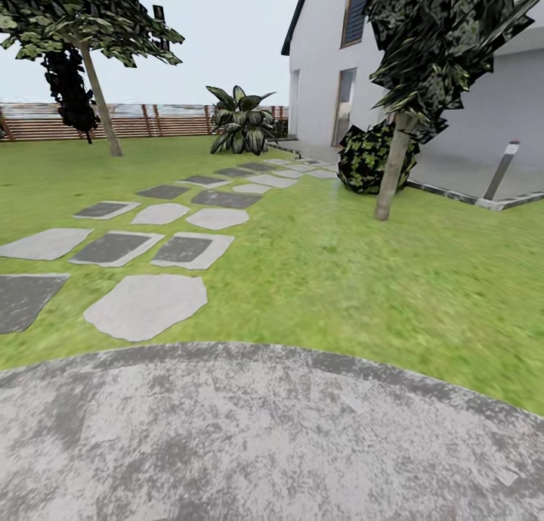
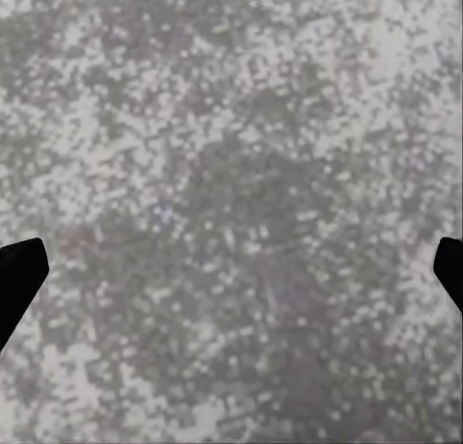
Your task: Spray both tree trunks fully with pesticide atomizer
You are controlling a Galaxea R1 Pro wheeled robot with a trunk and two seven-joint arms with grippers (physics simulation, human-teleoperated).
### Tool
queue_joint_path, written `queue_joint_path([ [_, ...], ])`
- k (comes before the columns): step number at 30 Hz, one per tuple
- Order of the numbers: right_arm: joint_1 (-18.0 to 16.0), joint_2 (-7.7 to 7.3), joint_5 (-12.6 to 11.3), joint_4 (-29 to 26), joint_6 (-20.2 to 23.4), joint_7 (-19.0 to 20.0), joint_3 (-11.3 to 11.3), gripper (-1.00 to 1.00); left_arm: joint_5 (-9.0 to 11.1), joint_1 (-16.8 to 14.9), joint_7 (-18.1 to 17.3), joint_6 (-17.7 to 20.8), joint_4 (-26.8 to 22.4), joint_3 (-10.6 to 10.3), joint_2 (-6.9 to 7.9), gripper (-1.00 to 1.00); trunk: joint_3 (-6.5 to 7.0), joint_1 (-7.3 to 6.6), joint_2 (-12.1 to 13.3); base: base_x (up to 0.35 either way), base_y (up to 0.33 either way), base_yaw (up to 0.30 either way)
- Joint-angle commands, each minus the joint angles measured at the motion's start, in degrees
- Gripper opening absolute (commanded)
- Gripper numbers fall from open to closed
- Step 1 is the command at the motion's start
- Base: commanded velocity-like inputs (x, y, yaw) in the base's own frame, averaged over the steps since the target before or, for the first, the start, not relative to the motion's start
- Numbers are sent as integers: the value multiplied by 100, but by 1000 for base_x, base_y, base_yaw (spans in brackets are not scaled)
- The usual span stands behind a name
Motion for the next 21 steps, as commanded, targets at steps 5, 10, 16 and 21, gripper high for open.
queue_joint_path([
  [5,0,0,0,7,0,-1,0,100,0,0,0,0,0,3,0,100,0,0,0,338,0,0],
  [10,0,0,0,8,0,-1,0,100,0,-1,0,0,0,0,0,100,0,0,0,338,0,0],
  [16,0,0,0,13,0,-1,0,100,0,2,0,0,0,0,0,100,0,0,0,338,0,0],
  [21,0,0,0,17,0,-1,0,100,0,1,0,0,0,0,0,100,0,0,0,338,0,0],
])
